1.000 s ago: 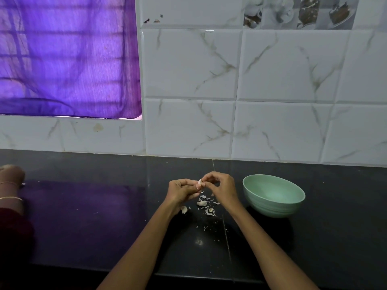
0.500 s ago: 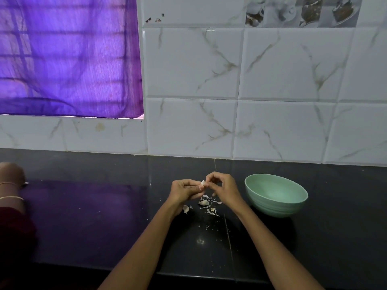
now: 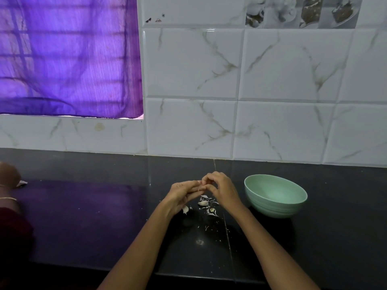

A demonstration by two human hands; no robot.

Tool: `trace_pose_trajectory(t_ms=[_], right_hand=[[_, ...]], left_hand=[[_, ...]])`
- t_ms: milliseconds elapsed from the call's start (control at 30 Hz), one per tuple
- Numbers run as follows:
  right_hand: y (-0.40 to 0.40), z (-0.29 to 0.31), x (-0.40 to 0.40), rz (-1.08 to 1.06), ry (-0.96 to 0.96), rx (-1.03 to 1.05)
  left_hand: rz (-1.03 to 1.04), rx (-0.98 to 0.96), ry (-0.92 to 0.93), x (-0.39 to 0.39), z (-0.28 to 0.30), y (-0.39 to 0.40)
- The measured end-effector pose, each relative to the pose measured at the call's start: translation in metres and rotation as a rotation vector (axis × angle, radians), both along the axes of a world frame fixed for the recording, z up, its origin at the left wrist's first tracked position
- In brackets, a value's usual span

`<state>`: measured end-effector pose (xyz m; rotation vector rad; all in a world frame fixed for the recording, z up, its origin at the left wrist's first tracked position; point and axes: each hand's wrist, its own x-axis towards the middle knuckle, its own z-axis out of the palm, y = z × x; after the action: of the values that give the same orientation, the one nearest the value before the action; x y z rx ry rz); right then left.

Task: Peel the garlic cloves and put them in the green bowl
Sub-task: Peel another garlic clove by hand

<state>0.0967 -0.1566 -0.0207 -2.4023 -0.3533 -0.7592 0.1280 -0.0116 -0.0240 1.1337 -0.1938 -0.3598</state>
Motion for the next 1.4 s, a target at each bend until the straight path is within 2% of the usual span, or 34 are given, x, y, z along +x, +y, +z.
trace_pose_trajectory(t_ms=[133,300,433,500,600,700,867,1000,1167,1400], right_hand=[[0.001,0.000,0.000,0.001,0.031,-0.027],[-0.002,0.000,0.000,-0.042,0.038,-0.001],[0.000,0.005,-0.003,0.081,-0.008,0.380],[0.003,0.007,-0.004,0.097,-0.010,0.442],[0.003,0.004,-0.003,0.050,0.063,0.356],[0.000,0.000,0.001,-0.053,0.051,0.225],[0.002,0.005,-0.005,-0.188,0.048,0.170],[0.005,-0.001,0.000,-0.015,0.102,0.362],[0.006,-0.003,-0.002,0.062,0.170,0.535],[0.009,0.000,-0.004,0.121,0.174,0.615]], left_hand=[[0.126,-0.029,-0.049,0.003,0.000,-0.001],[0.127,-0.026,-0.083,0.005,-0.003,-0.001],[0.210,0.002,-0.093,0.010,-0.006,0.000],[0.240,0.020,-0.108,0.012,-0.007,0.001],[0.223,0.054,-0.166,0.012,-0.010,0.000],[0.196,0.072,-0.214,0.011,-0.010,0.000],[0.151,0.156,-0.269,0.009,-0.011,-0.001],[0.134,0.126,-0.243,0.008,-0.011,-0.003],[0.109,0.105,-0.254,0.006,-0.011,-0.005],[0.185,0.191,-0.372,0.006,-0.012,-0.004]])
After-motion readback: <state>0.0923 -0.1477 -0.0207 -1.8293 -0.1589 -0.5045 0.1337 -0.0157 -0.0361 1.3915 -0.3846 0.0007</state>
